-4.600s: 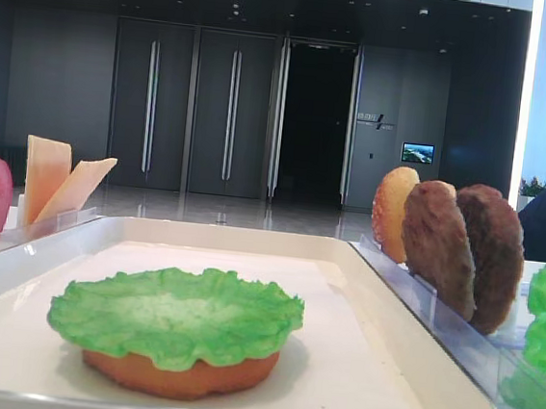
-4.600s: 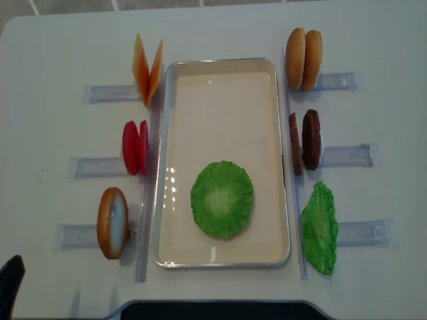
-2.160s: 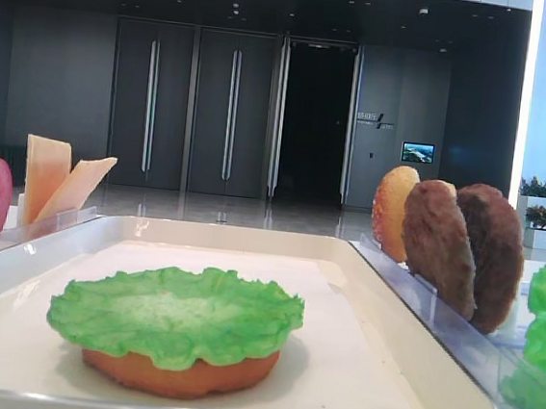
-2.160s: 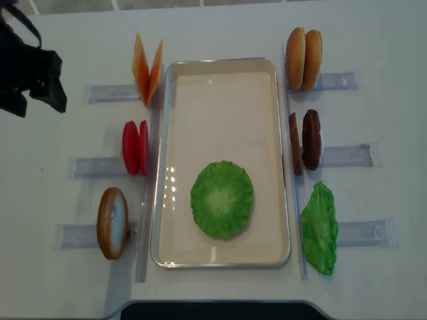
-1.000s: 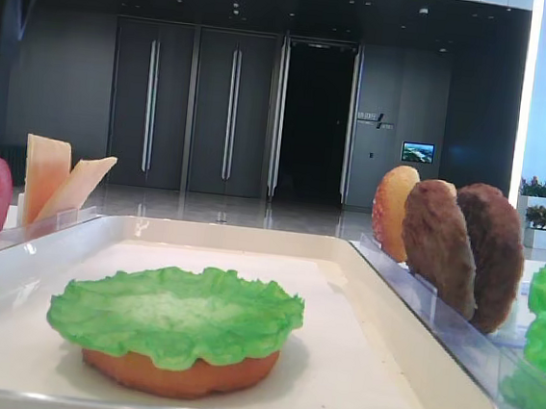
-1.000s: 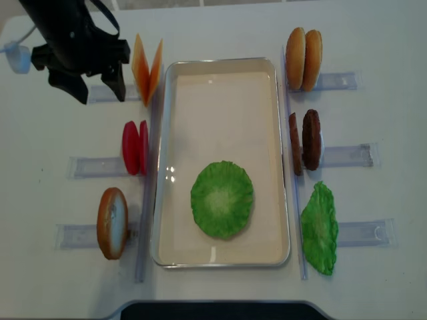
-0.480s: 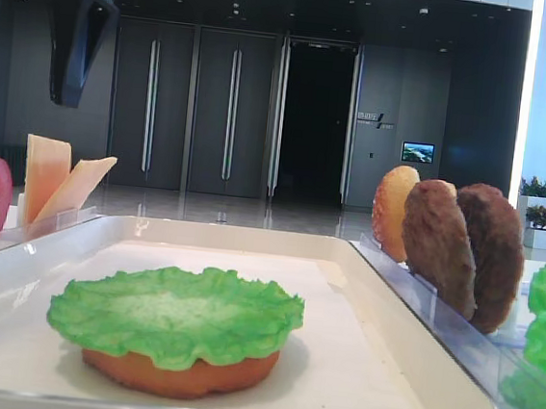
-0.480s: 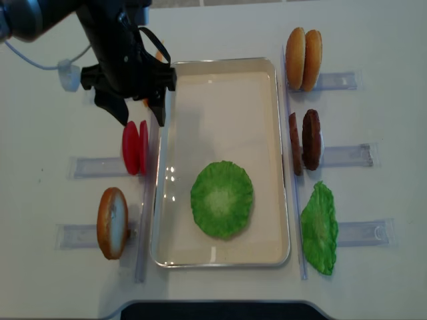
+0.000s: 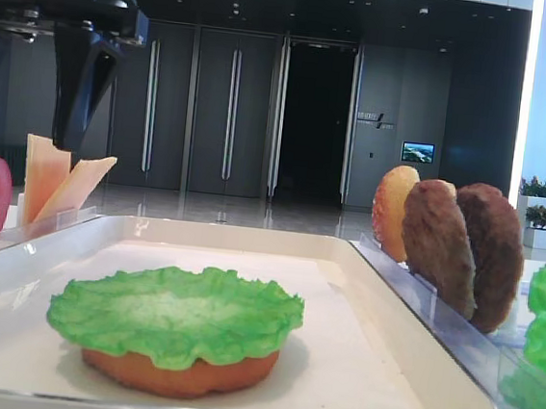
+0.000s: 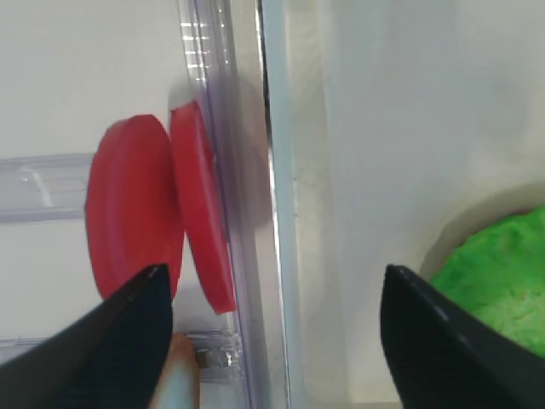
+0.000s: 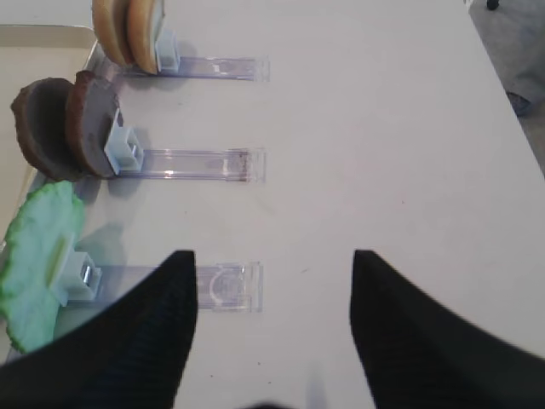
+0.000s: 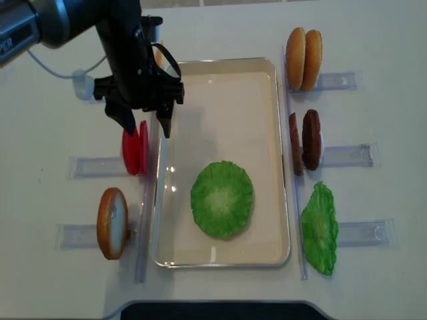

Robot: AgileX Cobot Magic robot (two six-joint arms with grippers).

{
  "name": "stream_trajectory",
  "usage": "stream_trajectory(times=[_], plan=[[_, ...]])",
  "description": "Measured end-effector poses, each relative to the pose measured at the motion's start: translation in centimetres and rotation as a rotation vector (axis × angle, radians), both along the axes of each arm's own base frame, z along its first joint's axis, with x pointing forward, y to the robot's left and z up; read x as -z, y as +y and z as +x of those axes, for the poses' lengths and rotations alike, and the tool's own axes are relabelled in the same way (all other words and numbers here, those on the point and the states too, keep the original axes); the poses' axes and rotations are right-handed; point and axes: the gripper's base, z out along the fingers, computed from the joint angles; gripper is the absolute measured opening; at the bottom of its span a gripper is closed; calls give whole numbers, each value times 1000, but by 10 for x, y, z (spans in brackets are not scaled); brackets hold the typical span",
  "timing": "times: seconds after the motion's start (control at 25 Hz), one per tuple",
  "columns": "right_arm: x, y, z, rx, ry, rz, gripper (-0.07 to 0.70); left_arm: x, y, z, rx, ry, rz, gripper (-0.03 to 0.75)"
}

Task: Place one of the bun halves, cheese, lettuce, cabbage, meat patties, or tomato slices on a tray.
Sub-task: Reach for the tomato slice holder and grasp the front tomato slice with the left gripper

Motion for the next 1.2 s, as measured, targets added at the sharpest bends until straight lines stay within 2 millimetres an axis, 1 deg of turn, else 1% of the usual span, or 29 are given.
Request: stream_trajectory(times=[0.32, 0.76, 0.92, 1.2], plan=[[0, 0, 0, 0, 0, 0, 414, 13, -1, 4, 4, 25, 25, 578], [0, 0, 0, 0, 0, 0, 414, 24, -2, 7, 17, 50, 40, 576], [0, 0, 0, 0, 0, 0, 414, 31, -3, 8, 20, 68, 48, 538], [0, 0, 0, 0, 0, 0, 414, 37, -3, 10, 40, 84, 55, 457]])
